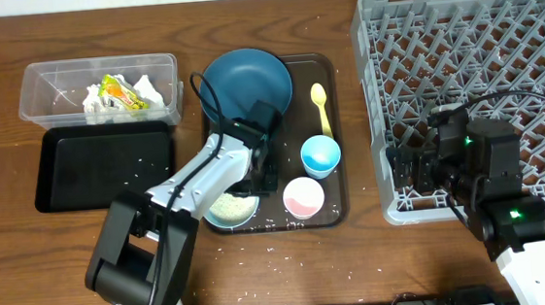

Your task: Sort waste into correct bins and load items into the dishwasher rack

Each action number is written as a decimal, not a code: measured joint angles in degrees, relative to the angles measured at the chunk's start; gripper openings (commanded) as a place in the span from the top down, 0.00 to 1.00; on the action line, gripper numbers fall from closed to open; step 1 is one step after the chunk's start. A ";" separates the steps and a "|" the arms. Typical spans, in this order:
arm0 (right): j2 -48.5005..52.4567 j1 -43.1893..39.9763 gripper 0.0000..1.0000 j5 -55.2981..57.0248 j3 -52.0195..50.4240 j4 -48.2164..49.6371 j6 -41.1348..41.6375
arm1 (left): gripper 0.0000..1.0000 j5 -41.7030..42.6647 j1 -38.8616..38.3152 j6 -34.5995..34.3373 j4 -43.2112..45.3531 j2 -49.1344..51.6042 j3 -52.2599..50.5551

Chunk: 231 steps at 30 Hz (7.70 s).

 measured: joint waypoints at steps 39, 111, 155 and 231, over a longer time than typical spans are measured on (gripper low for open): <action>0.26 0.00 0.01 0.00 0.00 0.26 -0.02 | 0.94 22.05 44.70 17.94 -2.40 -17.66 0.90; 0.26 0.00 0.01 0.00 0.00 0.55 -0.02 | 0.94 81.94 68.39 -23.39 44.92 0.68 1.53; 1.44 0.00 0.01 0.02 0.07 0.42 -0.02 | 0.71 -2.73 -5.05 4.44 3.56 -11.91 -5.40; 1.49 0.00 0.01 -20.00 0.22 25.31 4.57 | 0.94 53.92 18.23 1.73 27.34 -17.55 2.29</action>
